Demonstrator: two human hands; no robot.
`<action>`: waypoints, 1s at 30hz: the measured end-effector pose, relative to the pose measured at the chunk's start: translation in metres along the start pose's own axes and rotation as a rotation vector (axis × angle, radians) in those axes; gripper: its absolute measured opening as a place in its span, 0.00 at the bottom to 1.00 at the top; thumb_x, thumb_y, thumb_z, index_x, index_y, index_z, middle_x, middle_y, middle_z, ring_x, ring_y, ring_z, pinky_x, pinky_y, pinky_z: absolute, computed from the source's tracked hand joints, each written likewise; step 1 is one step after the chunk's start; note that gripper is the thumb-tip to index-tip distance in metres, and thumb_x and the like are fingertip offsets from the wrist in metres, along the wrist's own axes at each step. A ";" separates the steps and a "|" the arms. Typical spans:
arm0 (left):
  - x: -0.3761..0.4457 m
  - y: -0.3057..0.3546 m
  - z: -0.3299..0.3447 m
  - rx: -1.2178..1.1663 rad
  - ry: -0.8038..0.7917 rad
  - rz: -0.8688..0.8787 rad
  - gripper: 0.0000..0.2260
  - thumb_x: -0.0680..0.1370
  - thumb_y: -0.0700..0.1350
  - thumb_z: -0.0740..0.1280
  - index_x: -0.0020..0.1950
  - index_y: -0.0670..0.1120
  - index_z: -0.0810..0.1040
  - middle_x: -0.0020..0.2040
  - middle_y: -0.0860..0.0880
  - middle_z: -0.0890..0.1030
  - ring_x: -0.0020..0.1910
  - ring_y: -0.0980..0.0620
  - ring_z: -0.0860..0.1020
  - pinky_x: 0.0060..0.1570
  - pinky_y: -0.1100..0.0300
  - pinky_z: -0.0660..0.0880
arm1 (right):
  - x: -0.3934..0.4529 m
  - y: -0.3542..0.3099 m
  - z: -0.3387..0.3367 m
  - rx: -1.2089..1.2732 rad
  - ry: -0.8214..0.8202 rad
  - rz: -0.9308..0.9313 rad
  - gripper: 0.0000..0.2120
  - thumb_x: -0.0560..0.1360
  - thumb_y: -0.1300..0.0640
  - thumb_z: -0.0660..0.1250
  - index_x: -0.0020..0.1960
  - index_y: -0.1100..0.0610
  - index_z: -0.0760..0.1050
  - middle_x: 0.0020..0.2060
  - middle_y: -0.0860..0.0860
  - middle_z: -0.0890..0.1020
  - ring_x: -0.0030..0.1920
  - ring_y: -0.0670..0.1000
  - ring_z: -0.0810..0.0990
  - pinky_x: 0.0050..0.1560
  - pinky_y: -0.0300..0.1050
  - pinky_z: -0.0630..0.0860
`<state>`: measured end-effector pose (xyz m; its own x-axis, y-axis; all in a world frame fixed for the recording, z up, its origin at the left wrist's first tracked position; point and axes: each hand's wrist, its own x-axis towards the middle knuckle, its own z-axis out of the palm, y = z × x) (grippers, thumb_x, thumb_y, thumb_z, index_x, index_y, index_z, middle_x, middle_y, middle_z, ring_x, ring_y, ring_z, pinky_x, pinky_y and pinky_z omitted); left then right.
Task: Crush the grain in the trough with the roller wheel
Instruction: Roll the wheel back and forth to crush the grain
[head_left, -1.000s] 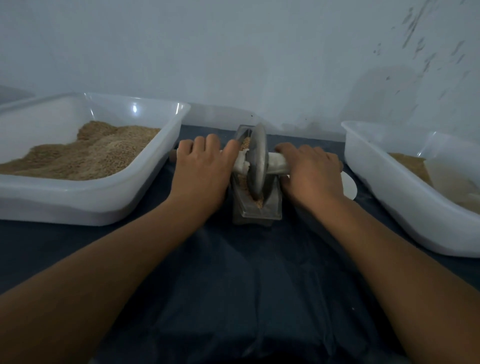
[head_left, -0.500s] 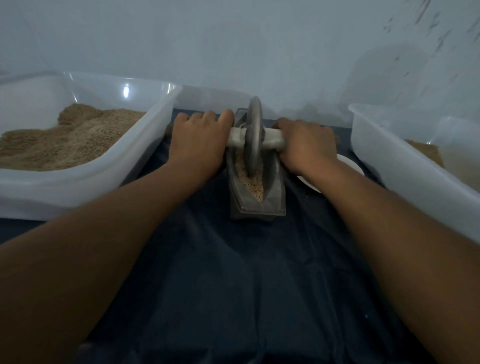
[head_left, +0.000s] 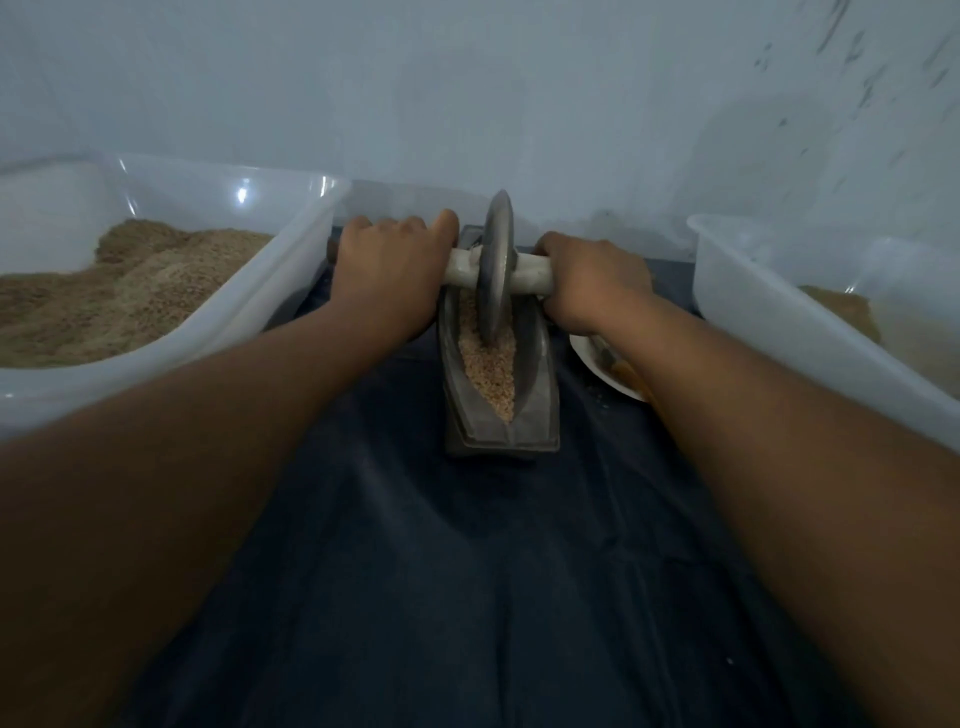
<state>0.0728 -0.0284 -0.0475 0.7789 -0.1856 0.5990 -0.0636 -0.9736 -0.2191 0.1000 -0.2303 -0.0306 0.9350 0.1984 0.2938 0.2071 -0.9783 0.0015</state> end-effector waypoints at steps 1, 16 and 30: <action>0.001 0.000 0.000 0.009 -0.003 0.000 0.14 0.77 0.42 0.68 0.60 0.47 0.68 0.48 0.45 0.79 0.44 0.41 0.79 0.45 0.51 0.67 | 0.001 0.000 0.000 0.005 -0.001 0.007 0.21 0.76 0.55 0.69 0.68 0.46 0.71 0.57 0.52 0.80 0.57 0.58 0.78 0.46 0.51 0.67; 0.009 0.002 0.001 0.025 0.004 0.012 0.13 0.77 0.42 0.67 0.60 0.47 0.69 0.50 0.45 0.78 0.48 0.42 0.77 0.49 0.49 0.68 | 0.011 0.002 0.003 0.031 -0.039 0.051 0.17 0.75 0.56 0.69 0.63 0.46 0.74 0.54 0.51 0.80 0.46 0.54 0.72 0.44 0.50 0.68; -0.046 0.008 -0.014 0.042 0.009 -0.020 0.19 0.75 0.47 0.70 0.63 0.48 0.67 0.54 0.44 0.75 0.52 0.42 0.75 0.51 0.49 0.68 | -0.038 -0.003 0.009 -0.019 0.316 -0.076 0.13 0.78 0.51 0.66 0.61 0.44 0.77 0.49 0.50 0.82 0.52 0.58 0.79 0.49 0.52 0.65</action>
<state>0.0275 -0.0300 -0.0657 0.7739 -0.1672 0.6108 -0.0212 -0.9708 -0.2389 0.0663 -0.2345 -0.0507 0.7807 0.2457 0.5746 0.2649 -0.9629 0.0519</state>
